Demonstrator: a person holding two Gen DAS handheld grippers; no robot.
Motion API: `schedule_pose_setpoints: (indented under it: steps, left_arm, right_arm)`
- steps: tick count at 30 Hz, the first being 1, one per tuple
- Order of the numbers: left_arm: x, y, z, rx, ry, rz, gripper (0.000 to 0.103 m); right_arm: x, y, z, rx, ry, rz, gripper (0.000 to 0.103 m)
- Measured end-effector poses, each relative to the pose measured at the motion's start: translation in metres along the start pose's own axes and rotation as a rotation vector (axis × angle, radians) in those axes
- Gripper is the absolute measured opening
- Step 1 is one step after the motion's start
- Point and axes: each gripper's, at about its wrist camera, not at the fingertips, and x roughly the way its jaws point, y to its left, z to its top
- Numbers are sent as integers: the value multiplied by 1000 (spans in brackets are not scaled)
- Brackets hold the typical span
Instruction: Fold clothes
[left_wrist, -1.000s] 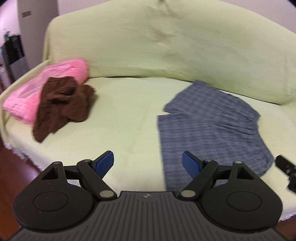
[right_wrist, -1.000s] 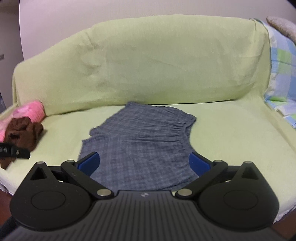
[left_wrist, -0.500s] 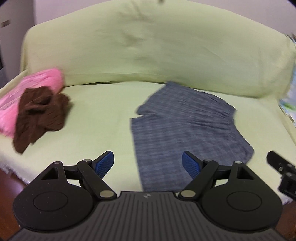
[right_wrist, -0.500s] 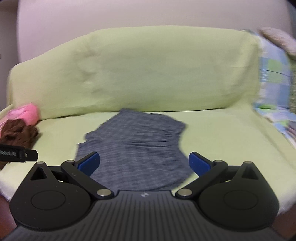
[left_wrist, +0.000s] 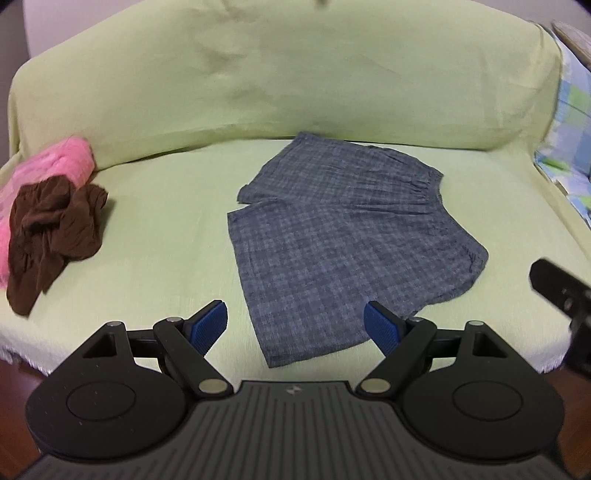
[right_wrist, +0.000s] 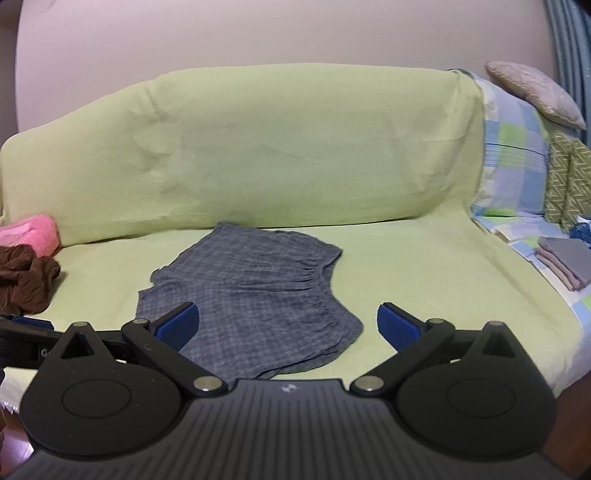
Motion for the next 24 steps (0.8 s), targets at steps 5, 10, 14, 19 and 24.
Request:
schedule_pose_setpoints:
  steps: [5, 10, 14, 19, 24]
  left_arm:
    - [0, 2, 3, -30, 6, 24, 83]
    - [4, 7, 5, -38, 7, 29, 83]
    - [12, 10, 6, -56, 24, 22, 83]
    - [11, 6, 1, -43, -34, 83, 86]
    - [11, 3, 4, -47, -38, 60, 86]
  right_arm:
    - [9, -4, 1, -7, 14, 37, 102]
    - [20, -3, -1, 0, 25, 57, 102]
    - [25, 0, -4, -4, 35, 56, 102]
    - [28, 3, -7, -25, 47, 52, 102]
    - [28, 5, -9, -32, 51, 50, 102]
